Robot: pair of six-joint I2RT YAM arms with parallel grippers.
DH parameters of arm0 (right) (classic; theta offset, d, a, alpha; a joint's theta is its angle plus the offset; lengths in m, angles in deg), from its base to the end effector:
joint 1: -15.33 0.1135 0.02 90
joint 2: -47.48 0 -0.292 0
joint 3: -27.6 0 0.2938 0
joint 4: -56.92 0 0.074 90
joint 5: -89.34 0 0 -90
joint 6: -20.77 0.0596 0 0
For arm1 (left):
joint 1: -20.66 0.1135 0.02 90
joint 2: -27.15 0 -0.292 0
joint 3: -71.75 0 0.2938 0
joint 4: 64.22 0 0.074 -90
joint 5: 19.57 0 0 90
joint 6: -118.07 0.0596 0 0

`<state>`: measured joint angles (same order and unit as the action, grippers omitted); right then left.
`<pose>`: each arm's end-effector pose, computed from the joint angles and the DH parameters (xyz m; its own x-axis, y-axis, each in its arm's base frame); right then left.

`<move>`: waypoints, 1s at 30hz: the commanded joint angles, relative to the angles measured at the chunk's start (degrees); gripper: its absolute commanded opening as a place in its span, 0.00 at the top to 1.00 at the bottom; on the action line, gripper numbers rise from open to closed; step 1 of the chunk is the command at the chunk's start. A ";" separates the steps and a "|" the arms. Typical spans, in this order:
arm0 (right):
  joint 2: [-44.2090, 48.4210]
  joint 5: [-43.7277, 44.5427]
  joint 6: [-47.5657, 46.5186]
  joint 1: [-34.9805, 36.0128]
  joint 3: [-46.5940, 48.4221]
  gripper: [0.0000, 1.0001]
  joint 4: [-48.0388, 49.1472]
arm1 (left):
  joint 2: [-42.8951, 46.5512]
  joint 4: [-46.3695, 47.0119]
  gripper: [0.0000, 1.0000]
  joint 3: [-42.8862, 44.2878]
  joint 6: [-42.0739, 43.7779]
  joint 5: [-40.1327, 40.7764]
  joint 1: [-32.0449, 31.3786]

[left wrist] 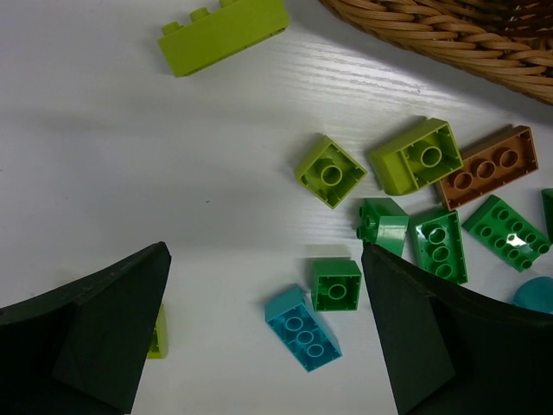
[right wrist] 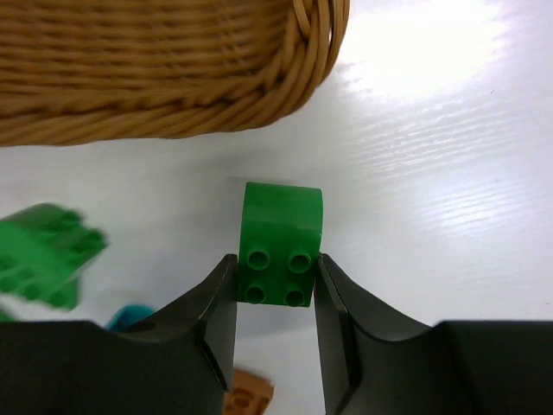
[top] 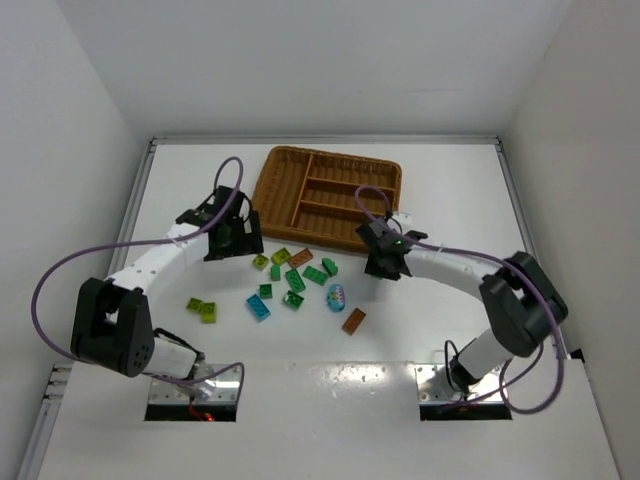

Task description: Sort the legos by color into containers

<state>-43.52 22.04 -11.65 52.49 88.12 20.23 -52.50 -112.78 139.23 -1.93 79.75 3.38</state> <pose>0.2756 0.1800 0.1376 -0.7635 0.3985 -0.5083 0.3853 0.9126 0.1368 0.3081 -0.0857 0.2230 -0.8301 -0.2585 -0.4941 -0.2281 0.9659 -0.1221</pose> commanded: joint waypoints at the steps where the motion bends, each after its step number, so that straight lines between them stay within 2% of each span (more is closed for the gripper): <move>1: 9.16 0.77 -3.00 0.10 1.01 0.77 -1.28 | 0.56 0.21 0.00 2.74 0.47 0.43 -0.65; 4: 13.47 1.46 -5.46 0.10 3.90 0.77 -4.44 | 0.56 0.21 0.00 2.74 0.47 0.96 -0.65; 7: 13.48 1.47 -7.39 -1.04 9.16 0.77 -6.56 | 0.56 0.21 0.00 3.27 0.47 2.27 -0.65; 10: 8.66 3.57 -10.03 -1.04 16.20 0.76 -6.56 | 0.56 0.21 0.00 3.27 -0.06 3.42 -0.65; 11: 6.73 3.58 -11.34 -1.57 18.57 0.76 -6.56 | 1.17 0.21 0.00 3.27 -0.67 3.42 -0.65; 13: -2.73 1.57 -13.53 -3.49 28.48 0.75 -6.56 | 1.17 0.21 0.00 3.27 -1.20 3.42 -0.65; 14: -2.78 1.56 -14.16 -3.51 28.53 0.75 -6.56 | 1.17 0.21 0.00 3.27 -1.20 3.42 -0.65; 19: -21.01 -1.33 -17.23 -8.24 51.32 0.75 -8.92 | 1.17 -0.93 0.00 3.80 -1.73 4.04 -0.65; 22: -28.42 -2.22 -17.24 -9.91 59.87 0.75 -10.95 | 1.17 -0.93 0.00 4.41 -1.21 4.04 -0.65; 23: -33.14 -2.22 -17.76 -10.88 65.30 0.75 -11.65 | 1.17 -0.93 0.00 5.11 -1.20 4.04 -0.65; 26: -39.23 -3.45 -17.77 -12.29 74.10 0.74 -14.20 | 0.12 -0.93 0.00 6.17 -1.20 4.04 -0.65; 30: -45.05 -5.64 -17.16 -14.75 77.31 0.72 -13.25 | -0.41 -0.93 0.00 6.69 -0.68 3.51 -0.13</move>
<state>-87.35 18.54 -28.50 39.34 162.10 8.65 -52.63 -113.67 143.71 -2.80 83.31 3.38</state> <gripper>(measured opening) 0.363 1.000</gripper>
